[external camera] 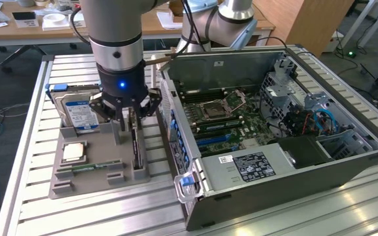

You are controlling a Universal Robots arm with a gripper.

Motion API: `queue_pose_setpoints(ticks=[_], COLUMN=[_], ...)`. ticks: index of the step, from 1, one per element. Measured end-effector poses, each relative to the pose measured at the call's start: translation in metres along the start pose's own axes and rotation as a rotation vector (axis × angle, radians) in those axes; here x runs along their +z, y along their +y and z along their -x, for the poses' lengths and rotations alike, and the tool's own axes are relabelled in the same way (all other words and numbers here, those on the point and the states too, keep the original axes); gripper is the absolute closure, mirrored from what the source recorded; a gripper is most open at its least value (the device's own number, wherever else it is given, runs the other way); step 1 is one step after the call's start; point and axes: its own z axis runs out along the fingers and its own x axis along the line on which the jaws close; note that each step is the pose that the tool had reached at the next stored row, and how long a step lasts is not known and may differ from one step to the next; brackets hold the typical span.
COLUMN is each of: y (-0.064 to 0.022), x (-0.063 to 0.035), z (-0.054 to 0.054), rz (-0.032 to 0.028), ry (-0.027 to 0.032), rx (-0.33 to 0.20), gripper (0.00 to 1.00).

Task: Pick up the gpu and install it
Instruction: 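Pick up the gpu and move the gpu toward the slot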

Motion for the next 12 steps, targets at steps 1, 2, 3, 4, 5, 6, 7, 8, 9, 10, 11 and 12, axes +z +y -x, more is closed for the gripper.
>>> queue_pose_setpoints(ticks=[1,2,3,4,5,6,7,8,9,10,11,12], y=[-0.0002,-0.0001,0.0001,0.0001,0.0001,0.0,-0.0001,-0.0001,-0.0002,-0.0003,-0.0003,-0.0004], x=[0.0041,0.0045,0.0049,0.006,0.0074,0.0091,0.0109,0.0128,0.0146,0.0161,0.0175,0.0189], z=[0.0,0.002,0.005,0.005,0.005,0.005,0.005,0.005,0.005,0.005,0.005,0.005], rz=[-0.0001,0.0004,0.0001,0.0003,0.0002,0.0001,0.0001,0.0002,0.0003,0.0002,0.0002,0.0002], ry=[0.0001,0.0001,0.0008,0.0007,0.0008,0.0009,0.0009,0.0008,0.0008,0.0008,0.0008,0.0008], rx=[0.0,0.0,0.0,0.0,0.0,0.0,0.0,0.0,0.0,0.0,0.0,0.0], gripper=[0.58,0.58,0.58,0.58,0.58,0.58,0.58,0.58,0.58,0.58,0.58,0.58])
